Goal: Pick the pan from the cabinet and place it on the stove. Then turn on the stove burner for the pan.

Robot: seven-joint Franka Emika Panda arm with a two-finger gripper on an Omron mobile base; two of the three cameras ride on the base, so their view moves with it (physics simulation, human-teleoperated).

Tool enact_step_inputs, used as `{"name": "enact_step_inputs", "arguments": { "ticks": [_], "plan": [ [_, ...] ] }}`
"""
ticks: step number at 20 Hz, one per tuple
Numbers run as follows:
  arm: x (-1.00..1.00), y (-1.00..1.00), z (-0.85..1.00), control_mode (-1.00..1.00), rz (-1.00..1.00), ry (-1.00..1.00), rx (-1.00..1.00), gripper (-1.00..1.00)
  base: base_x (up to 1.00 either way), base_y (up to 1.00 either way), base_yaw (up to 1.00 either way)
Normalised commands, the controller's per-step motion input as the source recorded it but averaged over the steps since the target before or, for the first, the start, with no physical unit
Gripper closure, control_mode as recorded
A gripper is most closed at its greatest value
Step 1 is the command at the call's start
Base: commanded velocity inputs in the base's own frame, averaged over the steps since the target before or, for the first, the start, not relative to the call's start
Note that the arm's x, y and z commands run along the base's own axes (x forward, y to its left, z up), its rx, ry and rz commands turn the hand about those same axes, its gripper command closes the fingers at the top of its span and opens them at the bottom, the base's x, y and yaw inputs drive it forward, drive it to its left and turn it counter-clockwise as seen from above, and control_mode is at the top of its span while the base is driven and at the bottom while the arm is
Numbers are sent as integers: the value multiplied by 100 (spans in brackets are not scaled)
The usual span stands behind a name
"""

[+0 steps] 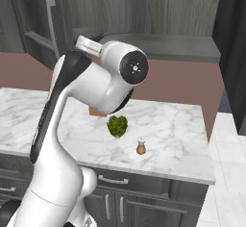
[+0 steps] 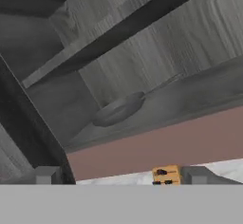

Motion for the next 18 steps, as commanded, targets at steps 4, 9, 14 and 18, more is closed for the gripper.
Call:
{"name": "enact_step_inputs", "arguments": {
  "ticks": [4,9,14,18],
  "plan": [
    [42,-16,-40,-100,22,23,20,-100,0,0,0],
    [59,11,-35,-100,17,24,17,-100,0,0,0],
    [66,34,-29,-100,12,23,13,-100,0,0,0],
    [59,30,-18,-100,13,22,12,-100,0,0,0]
  ]
}}
